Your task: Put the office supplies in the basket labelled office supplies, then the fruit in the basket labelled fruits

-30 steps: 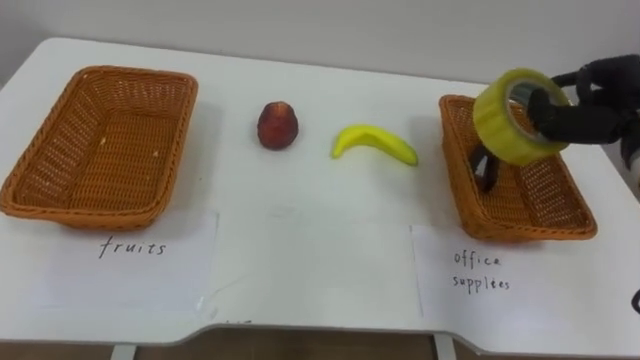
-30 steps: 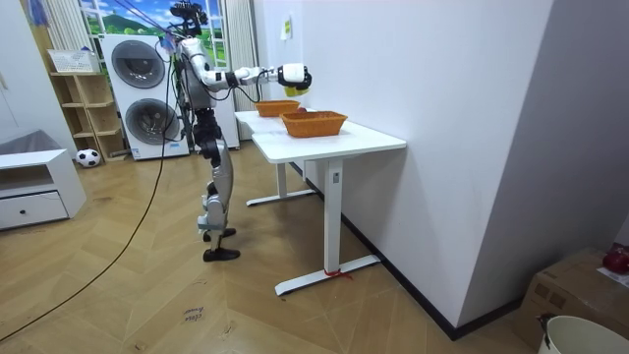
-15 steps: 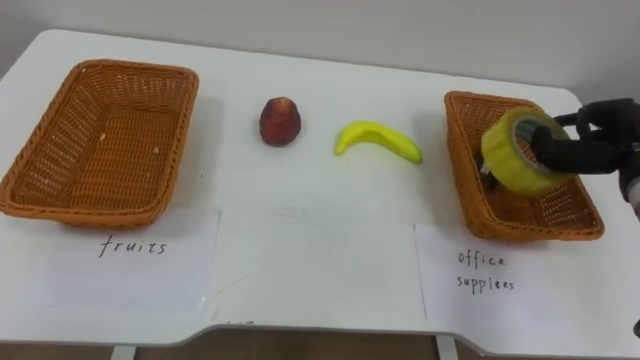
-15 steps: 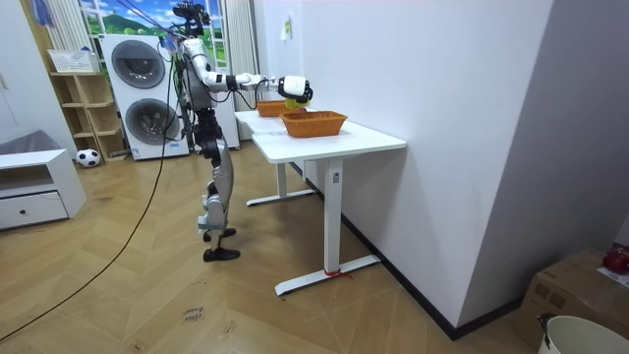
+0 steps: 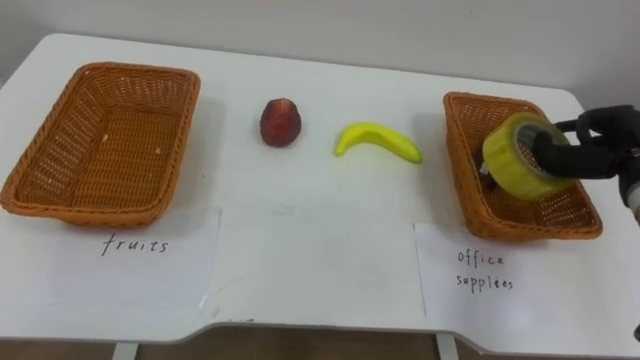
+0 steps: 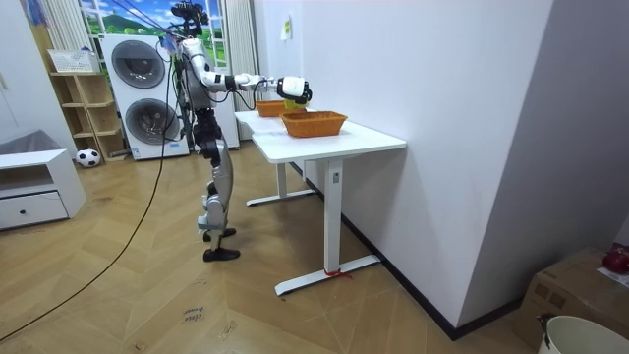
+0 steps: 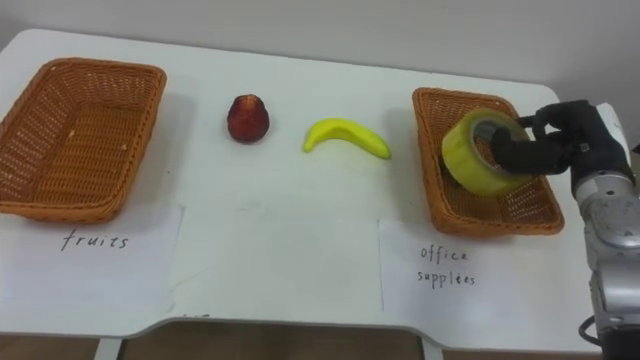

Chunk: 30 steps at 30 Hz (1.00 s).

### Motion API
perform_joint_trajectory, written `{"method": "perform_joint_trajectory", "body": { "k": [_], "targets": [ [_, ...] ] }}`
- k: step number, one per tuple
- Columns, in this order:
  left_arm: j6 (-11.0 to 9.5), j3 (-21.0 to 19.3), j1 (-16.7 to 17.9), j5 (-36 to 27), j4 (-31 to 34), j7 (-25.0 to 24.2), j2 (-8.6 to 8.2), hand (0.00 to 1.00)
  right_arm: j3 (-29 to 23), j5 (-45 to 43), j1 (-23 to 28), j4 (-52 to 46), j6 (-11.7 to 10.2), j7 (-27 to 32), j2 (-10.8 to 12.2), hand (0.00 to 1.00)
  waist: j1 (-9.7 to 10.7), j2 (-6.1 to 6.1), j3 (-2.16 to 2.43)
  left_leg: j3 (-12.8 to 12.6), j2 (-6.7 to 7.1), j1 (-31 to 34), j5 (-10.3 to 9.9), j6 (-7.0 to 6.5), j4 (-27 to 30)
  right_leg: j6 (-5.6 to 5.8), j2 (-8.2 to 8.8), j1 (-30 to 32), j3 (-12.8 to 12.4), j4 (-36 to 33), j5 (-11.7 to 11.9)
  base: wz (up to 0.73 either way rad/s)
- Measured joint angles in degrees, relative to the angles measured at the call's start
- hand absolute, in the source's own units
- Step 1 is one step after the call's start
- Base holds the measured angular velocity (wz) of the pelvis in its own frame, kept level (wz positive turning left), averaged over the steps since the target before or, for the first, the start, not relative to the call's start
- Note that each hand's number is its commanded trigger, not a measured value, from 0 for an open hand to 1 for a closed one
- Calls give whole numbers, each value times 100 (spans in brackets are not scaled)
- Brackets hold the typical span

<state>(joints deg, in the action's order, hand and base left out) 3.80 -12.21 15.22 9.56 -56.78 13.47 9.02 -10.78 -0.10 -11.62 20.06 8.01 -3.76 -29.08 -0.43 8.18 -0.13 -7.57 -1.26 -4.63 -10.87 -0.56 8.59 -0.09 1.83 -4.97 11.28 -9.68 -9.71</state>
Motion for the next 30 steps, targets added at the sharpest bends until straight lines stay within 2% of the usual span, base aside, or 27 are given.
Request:
{"method": "perform_joint_trajectory", "body": {
  "k": [7,9,10,16,23,30],
  "targets": [
    [0,0,-32,0,1,0,0,0,0,-2,0,0,0,0,1,100,0,2,1,0,1,0,0,0,-6,0,0,3,0,2,0,0],
    [0,0,-38,0,1,0,0,0,0,-4,1,0,0,0,1,26,0,1,1,0,1,0,0,0,-6,0,0,3,0,2,0,0],
    [0,0,-40,0,1,0,0,0,0,-5,1,0,0,0,1,0,0,1,1,0,0,-1,0,0,-6,0,0,3,0,2,0,0],
    [0,0,-39,0,1,0,0,0,-1,-10,0,2,1,10,1,0,-1,2,6,0,-1,-2,0,0,-2,0,1,1,0,1,0,0],
    [0,-5,-12,13,12,0,1,0,-1,-100,1,-5,1,13,6,0,-2,24,31,-10,1,-7,0,0,4,-1,-1,-5,-9,-3,0,0],
    [2,-5,10,12,19,-7,1,0,-1,-272,1,-5,1,13,6,0,-5,22,30,-10,0,-9,0,0,6,-1,-2,-7,-9,-3,1,0]
  ]
}}
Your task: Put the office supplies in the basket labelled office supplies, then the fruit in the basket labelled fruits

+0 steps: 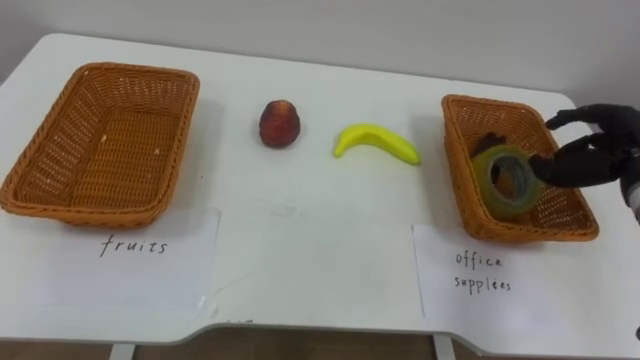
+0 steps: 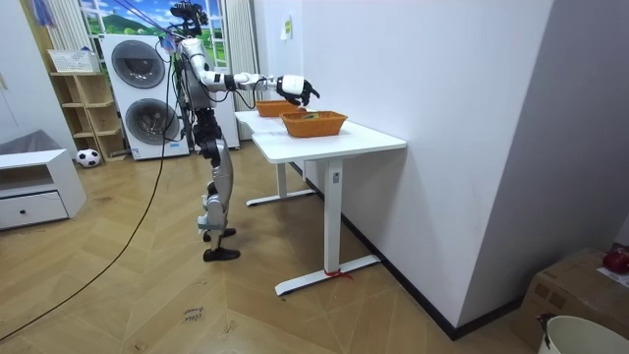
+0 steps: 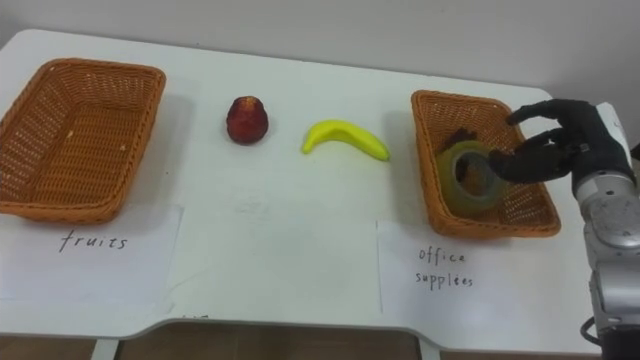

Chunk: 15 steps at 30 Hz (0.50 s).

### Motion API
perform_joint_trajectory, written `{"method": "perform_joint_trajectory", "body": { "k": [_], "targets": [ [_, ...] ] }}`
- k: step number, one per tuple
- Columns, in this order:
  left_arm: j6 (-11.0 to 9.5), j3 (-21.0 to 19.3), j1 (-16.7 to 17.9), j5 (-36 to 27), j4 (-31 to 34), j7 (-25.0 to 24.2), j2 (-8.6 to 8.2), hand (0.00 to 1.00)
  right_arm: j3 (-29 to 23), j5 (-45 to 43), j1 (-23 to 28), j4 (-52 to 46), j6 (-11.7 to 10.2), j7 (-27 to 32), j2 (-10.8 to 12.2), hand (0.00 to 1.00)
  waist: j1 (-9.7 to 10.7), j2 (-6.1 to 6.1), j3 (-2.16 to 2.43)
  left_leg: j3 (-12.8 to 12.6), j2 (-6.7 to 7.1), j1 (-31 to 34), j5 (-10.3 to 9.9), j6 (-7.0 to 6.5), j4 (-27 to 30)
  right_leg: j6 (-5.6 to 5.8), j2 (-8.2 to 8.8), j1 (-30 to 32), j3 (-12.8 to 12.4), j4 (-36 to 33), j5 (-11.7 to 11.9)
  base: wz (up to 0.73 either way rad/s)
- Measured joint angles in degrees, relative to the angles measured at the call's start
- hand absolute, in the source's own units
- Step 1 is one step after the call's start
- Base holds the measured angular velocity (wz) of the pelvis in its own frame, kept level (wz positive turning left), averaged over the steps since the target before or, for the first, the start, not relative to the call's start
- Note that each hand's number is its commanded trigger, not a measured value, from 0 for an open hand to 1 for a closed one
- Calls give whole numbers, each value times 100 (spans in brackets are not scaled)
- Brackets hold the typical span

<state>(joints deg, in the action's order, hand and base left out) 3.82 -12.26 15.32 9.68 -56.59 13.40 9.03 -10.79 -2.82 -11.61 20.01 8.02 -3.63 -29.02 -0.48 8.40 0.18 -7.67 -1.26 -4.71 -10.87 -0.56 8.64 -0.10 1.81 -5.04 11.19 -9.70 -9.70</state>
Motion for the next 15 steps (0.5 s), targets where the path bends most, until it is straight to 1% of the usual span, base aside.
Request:
{"method": "perform_joint_trajectory", "body": {
  "k": [15],
  "targets": [
    [0,4,-3,-34,62,-4,-1,0,0,12,0,0,0,0,27,0,-4,-11,-8,0,0,1,0,0,-4,0,-1,1,0,1,0,0]
  ]
}}
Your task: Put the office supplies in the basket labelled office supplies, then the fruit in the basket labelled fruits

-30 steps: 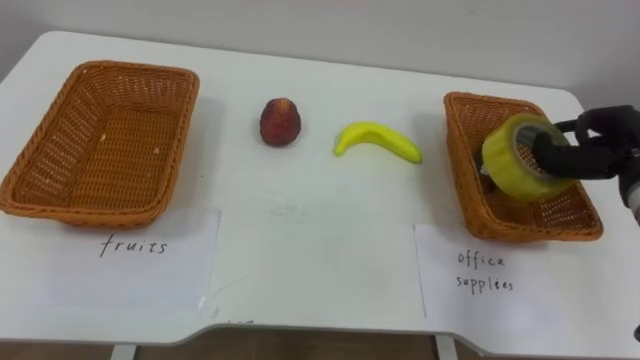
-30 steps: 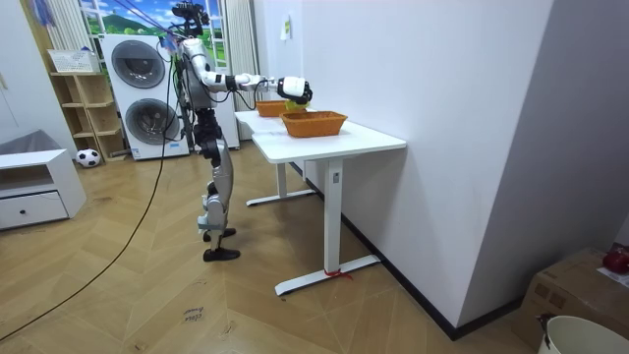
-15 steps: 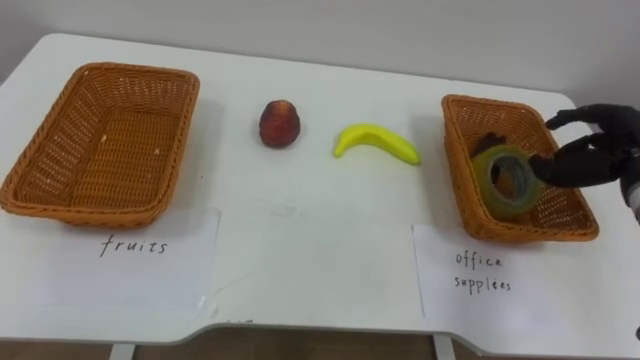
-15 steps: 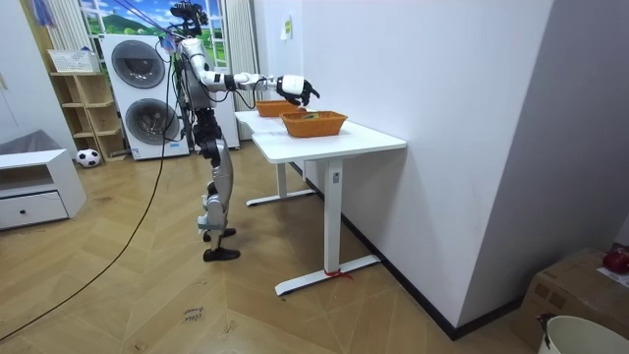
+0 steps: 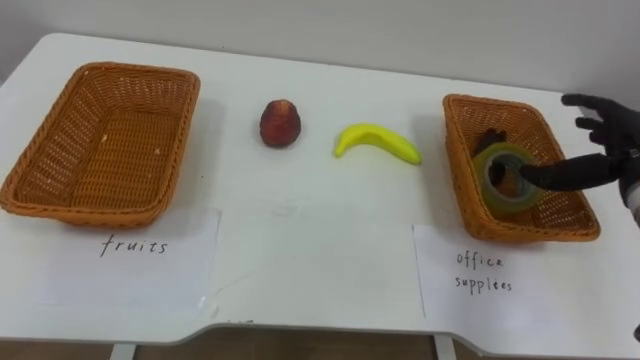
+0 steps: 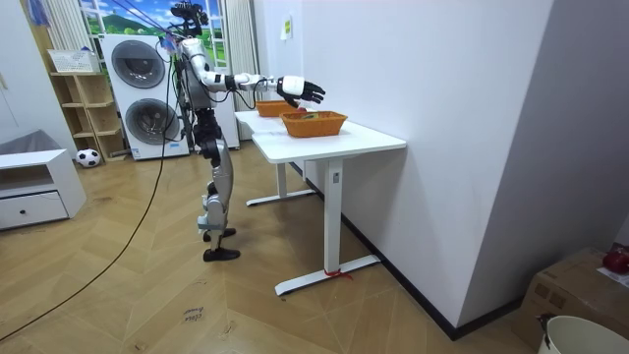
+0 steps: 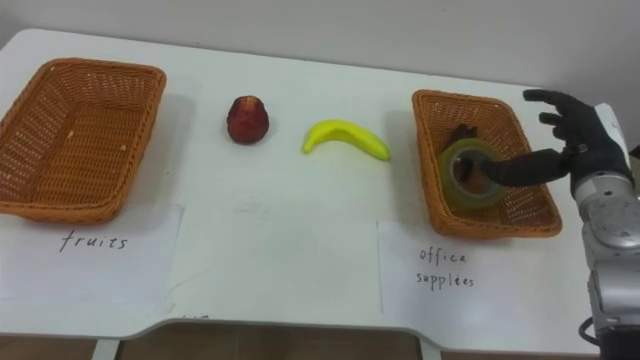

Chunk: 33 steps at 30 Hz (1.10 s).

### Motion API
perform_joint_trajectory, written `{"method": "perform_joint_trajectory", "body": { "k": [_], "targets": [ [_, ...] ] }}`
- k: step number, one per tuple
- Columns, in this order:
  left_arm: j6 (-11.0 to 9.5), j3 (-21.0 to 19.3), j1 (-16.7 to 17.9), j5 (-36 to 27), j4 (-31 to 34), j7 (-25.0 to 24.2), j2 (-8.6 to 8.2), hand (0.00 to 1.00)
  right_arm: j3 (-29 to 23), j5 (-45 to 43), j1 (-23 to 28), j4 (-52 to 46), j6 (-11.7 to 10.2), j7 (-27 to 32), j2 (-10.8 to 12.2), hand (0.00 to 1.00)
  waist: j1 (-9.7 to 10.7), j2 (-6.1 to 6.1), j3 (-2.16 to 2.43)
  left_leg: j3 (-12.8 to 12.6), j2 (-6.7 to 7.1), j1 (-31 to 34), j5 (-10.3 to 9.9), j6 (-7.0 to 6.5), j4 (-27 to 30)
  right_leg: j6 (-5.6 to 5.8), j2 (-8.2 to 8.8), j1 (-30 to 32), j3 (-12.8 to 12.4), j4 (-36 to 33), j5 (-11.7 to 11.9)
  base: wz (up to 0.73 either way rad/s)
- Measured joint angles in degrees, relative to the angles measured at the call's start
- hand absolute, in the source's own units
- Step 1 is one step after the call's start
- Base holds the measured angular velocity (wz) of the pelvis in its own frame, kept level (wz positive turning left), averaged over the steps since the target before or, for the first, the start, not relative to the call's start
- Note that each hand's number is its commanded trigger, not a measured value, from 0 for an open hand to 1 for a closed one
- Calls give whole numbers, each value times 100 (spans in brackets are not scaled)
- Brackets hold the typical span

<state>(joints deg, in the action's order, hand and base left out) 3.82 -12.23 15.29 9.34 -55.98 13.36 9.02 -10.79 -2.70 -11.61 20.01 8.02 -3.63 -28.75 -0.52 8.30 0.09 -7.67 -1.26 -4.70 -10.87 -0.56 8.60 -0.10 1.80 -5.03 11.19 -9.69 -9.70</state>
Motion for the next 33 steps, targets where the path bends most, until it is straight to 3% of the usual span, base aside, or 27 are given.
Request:
{"method": "perform_joint_trajectory", "body": {
  "k": [13,21,26,33],
  "targets": [
    [-2,18,-9,-95,-82,5,50,0,0,-11,-7,-112,-1,57,-1,0,10,-2,-1,1,1,0,0,0,-6,0,0,0,4,-1,0,0],
    [-17,15,-23,-77,-137,5,63,0,0,6,-6,-956,-120,204,-2,0,-4,-12,-10,1,0,8,0,0,-8,0,1,16,9,-1,0,0],
    [-60,13,-55,-82,-115,22,69,0,0,294,-7,-1256,-325,347,-6,0,-104,44,8,3,3,2,0,0,-4,0,2,10,0,-1,0,0],
    [-87,121,-13,-87,-121,25,129,0,89,295,-94,-1445,-312,539,-6,0,-155,137,6,82,4,36,0,0,5,0,3,9,55,-8,0,4]
  ]
}}
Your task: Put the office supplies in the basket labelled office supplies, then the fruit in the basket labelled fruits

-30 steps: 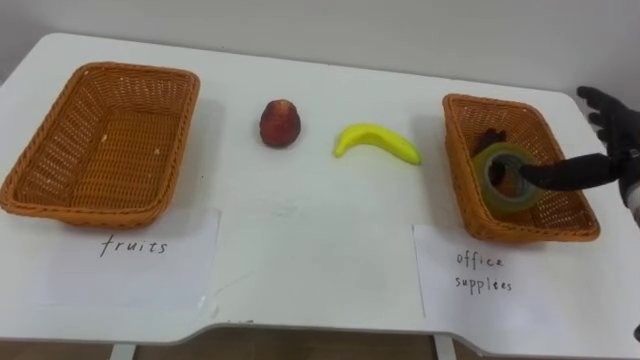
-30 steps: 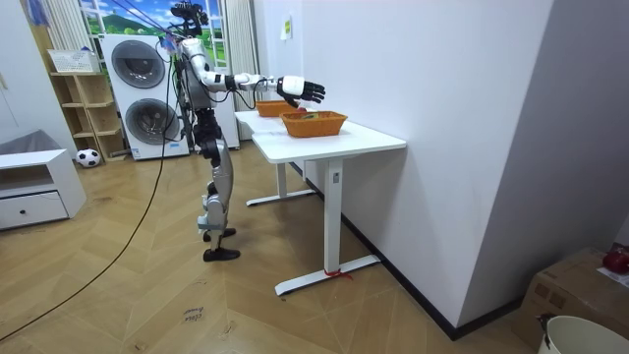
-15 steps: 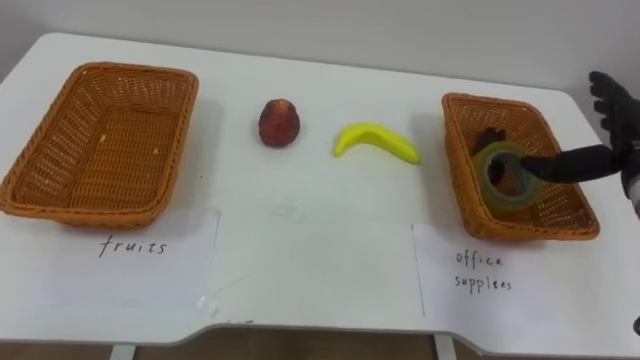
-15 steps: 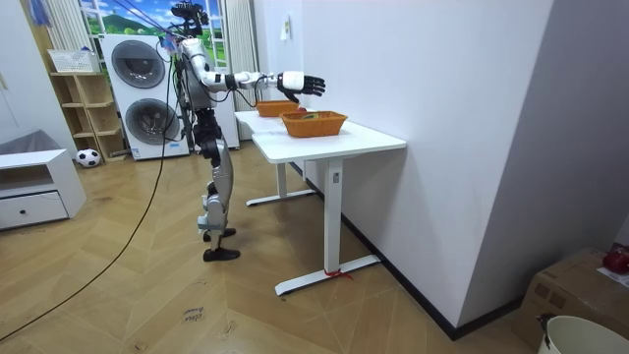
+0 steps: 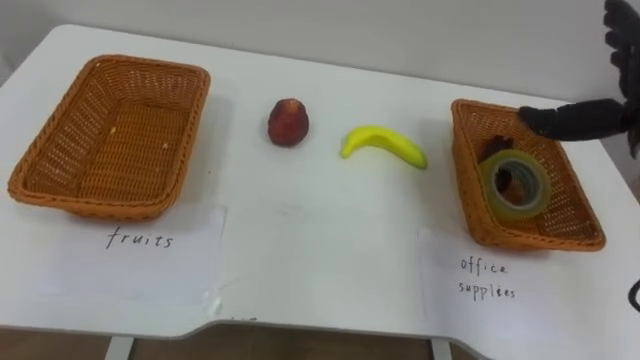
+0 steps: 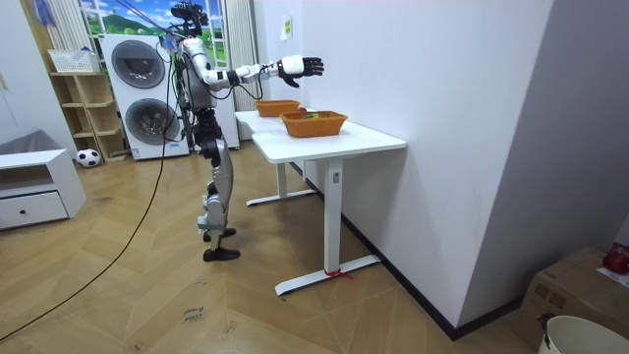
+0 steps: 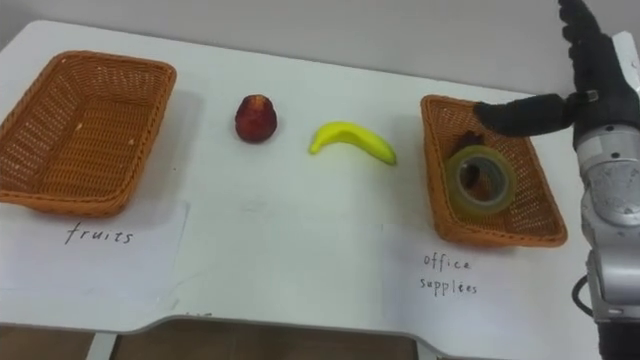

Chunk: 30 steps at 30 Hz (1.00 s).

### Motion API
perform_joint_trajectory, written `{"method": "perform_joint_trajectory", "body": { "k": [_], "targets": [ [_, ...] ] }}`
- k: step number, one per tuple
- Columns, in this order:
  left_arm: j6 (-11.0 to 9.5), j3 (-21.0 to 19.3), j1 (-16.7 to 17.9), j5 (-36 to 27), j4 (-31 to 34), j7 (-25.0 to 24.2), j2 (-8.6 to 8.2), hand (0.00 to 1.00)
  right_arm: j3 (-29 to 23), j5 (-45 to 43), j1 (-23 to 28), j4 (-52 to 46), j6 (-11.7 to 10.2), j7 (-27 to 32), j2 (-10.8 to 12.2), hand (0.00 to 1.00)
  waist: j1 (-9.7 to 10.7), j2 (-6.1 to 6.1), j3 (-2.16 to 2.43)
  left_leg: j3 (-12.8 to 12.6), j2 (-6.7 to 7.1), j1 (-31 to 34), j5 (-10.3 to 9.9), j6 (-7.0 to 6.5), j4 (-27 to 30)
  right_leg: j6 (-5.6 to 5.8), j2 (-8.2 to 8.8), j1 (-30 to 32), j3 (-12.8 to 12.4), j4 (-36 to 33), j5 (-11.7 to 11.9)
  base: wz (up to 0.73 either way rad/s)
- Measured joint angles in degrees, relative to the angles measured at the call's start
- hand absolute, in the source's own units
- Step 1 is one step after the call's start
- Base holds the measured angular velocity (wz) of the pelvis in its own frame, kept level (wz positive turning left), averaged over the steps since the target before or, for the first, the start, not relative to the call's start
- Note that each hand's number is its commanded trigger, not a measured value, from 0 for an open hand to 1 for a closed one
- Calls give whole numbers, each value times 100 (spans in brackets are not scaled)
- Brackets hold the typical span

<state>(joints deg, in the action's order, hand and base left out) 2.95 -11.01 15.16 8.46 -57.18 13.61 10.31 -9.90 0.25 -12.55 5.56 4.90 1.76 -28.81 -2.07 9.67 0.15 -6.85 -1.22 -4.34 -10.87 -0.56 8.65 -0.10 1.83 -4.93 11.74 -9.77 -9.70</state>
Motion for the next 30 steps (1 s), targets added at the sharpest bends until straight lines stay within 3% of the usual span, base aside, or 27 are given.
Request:
{"method": "perform_joint_trajectory", "body": {
  "k": [12,17,21,25,30],
  "targets": [
    [180,48,64,5,32,-63,28,0,472,142,-233,-401,136,-238,-25,0,-317,71,2,55,7,23,-2,3,-3,0,2,13,28,4,0,2],
    [285,48,68,22,16,-74,71,0,634,139,-233,-379,143,-219,-24,0,-432,107,-45,180,8,103,-2,4,33,0,10,5,271,10,0,14],
    [295,52,70,22,-7,-73,126,0,658,140,-264,-312,162,-187,-24,0,-490,145,-49,240,6,249,-2,5,86,0,13,93,340,-3,0,14],
    [328,49,62,125,-12,-69,190,0,865,85,-595,-119,163,-72,-31,0,-551,188,-87,262,5,464,-2,6,206,-1,17,224,376,15,0,4],
    [303,74,-134,124,-10,-62,230,0,1203,-353,-903,112,146,-54,-30,0,-583,189,-87,336,10,659,-1,7,290,-9,22,364,432,10,5,9]
  ]
}}
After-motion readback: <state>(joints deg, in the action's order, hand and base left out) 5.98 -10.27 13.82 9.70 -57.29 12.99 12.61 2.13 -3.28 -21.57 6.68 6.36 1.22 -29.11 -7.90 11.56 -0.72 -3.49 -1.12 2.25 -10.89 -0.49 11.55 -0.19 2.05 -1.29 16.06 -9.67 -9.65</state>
